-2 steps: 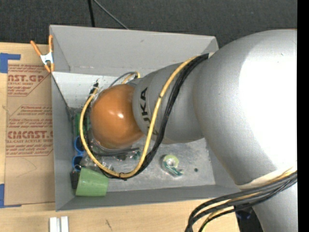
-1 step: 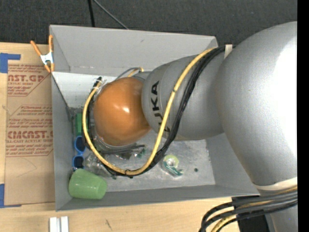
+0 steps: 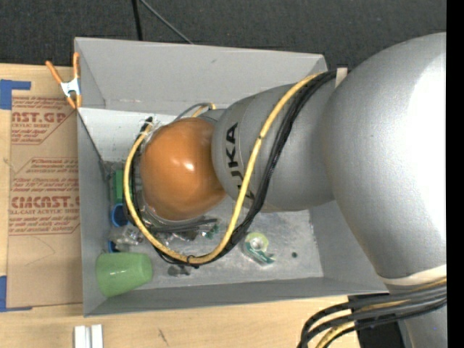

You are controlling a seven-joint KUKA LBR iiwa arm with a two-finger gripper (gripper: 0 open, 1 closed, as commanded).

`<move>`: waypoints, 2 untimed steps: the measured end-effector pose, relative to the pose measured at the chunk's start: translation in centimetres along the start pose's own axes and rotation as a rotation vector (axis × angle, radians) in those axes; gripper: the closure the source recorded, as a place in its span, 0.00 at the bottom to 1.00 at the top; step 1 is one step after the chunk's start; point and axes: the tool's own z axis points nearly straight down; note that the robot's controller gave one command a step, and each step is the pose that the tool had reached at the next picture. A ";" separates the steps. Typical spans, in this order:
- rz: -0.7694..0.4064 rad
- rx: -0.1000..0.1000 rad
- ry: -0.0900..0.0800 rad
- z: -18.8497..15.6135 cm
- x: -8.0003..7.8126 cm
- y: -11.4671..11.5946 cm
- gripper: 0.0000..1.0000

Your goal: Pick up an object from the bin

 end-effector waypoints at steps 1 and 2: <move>-0.116 0.017 -0.011 4.7 -0.2 0.0 0.00; -0.116 0.024 -0.015 4.4 -0.3 -0.3 1.00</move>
Offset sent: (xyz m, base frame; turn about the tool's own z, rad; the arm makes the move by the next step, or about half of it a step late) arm -0.0089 0.0060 -0.0507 -0.1293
